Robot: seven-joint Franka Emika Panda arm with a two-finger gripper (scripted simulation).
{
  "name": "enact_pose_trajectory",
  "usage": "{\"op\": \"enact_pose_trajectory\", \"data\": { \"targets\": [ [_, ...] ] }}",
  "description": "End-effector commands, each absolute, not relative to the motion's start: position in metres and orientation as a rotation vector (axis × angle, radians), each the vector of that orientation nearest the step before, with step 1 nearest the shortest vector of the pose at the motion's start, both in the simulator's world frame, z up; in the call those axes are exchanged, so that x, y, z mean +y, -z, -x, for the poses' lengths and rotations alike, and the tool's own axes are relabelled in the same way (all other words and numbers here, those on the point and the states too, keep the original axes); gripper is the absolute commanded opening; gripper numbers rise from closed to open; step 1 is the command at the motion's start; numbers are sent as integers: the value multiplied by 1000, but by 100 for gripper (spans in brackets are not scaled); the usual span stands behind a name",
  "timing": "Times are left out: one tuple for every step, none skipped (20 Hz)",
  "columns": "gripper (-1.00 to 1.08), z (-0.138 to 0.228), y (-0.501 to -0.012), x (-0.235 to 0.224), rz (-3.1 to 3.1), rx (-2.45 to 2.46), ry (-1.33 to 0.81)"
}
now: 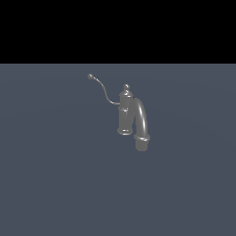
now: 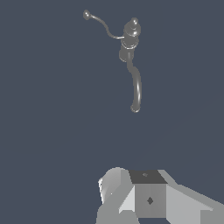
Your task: Turn on the faucet by rotating a designated handle.
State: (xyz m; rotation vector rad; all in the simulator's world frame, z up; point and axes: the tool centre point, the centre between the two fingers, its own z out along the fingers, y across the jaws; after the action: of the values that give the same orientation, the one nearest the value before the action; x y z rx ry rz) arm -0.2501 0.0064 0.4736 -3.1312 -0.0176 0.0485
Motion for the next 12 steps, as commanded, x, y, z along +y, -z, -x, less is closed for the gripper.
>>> {"op": "enact_pose_trajectory", "data": {
  "targets": [
    [-100,250,-474,6,3131,-18,-48],
    [-100,250,-474,6,3131,-17,-49],
    [-100,250,-473,6,3131,-12,-51],
    [-100,249,-473,6,3130,-6,-53],
    [-100,248,-472,6,3129,3,-57],
    [-100,247,-471,6,3128,15,-62],
    [-100,246,-470,6,3127,26,-67],
    [-100,245,-469,6,3126,34,-71],
    [-100,244,-468,5,3126,40,-74],
    [-100,244,-468,5,3125,43,-77],
    [-100,244,-467,5,3125,44,-78],
    [-100,244,-467,5,3125,42,-78]
  ]
}}
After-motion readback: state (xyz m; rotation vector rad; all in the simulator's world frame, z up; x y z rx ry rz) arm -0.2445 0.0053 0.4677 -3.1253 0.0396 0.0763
